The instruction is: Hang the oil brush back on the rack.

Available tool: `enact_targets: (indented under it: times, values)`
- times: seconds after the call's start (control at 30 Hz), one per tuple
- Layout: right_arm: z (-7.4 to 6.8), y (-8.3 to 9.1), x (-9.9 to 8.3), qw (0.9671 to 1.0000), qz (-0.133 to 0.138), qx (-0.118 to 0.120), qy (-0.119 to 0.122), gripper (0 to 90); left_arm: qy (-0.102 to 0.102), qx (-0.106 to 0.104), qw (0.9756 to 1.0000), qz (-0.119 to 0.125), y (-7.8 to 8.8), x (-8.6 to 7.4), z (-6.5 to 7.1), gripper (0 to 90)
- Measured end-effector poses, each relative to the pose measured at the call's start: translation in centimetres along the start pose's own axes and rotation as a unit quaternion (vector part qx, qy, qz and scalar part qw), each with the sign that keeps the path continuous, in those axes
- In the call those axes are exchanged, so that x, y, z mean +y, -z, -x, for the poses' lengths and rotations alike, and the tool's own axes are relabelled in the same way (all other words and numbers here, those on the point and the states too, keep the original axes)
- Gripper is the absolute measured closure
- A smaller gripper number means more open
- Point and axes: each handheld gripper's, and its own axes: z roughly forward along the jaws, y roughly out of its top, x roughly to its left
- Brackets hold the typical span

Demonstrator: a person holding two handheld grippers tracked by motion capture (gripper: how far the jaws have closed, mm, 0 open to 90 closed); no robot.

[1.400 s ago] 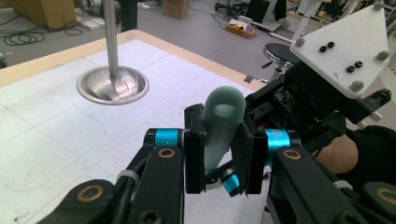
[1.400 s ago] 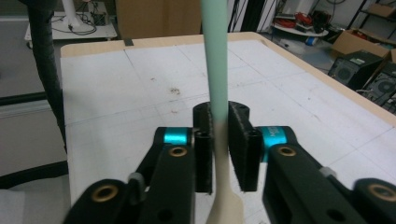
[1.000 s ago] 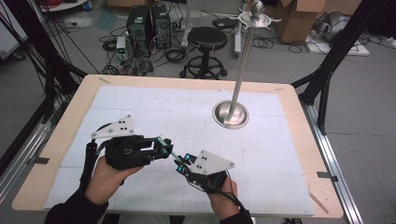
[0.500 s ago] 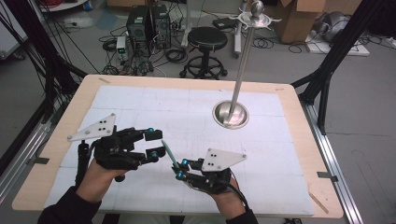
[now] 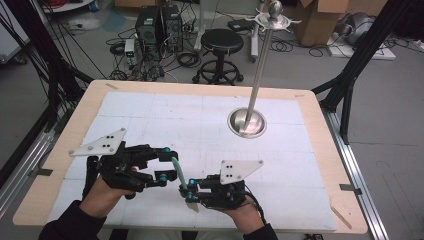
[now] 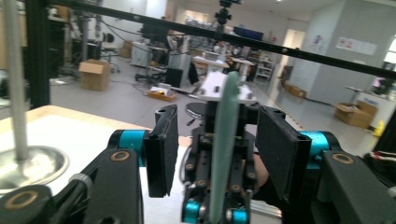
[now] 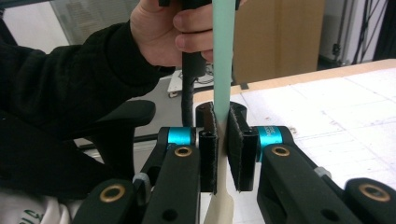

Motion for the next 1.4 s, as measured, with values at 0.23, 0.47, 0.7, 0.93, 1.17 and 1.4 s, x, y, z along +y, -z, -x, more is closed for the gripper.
enact_targets:
  times: [0.23,0.47,0.7,0.93,1.17,1.4]
  values:
    - [0.2,-0.1,-0.3,0.9997,0.003,0.021,-0.010,83.4,0.007,-0.020,0.9998,-0.005,-0.7,-0.2,0.0,59.3]
    - [0.2,-0.2,-0.3,0.9994,0.002,0.034,-0.012,83.3,-0.001,-0.013,0.9998,-0.014,-0.8,-0.2,0.1,75.2]
    - [0.2,-0.3,-0.3,0.9990,0.004,0.040,-0.019,83.3,-0.003,-0.011,0.9999,-0.011,-0.7,-0.2,0.2,80.4]
    - [0.2,-0.1,-0.2,0.9989,0.020,-0.003,-0.043,48.0,-0.005,0.031,0.9994,-0.013,-0.5,0.0,0.2,82.1]
    - [-0.2,0.0,0.2,0.9981,0.022,-0.055,-0.020,48.9,-0.004,0.059,0.9980,-0.020,-0.6,0.0,0.3,82.3]
    - [-0.4,0.1,0.9,0.9979,0.033,-0.056,-0.004,62.6,-0.002,0.063,0.9977,-0.026,-0.9,-0.1,0.3,82.4]
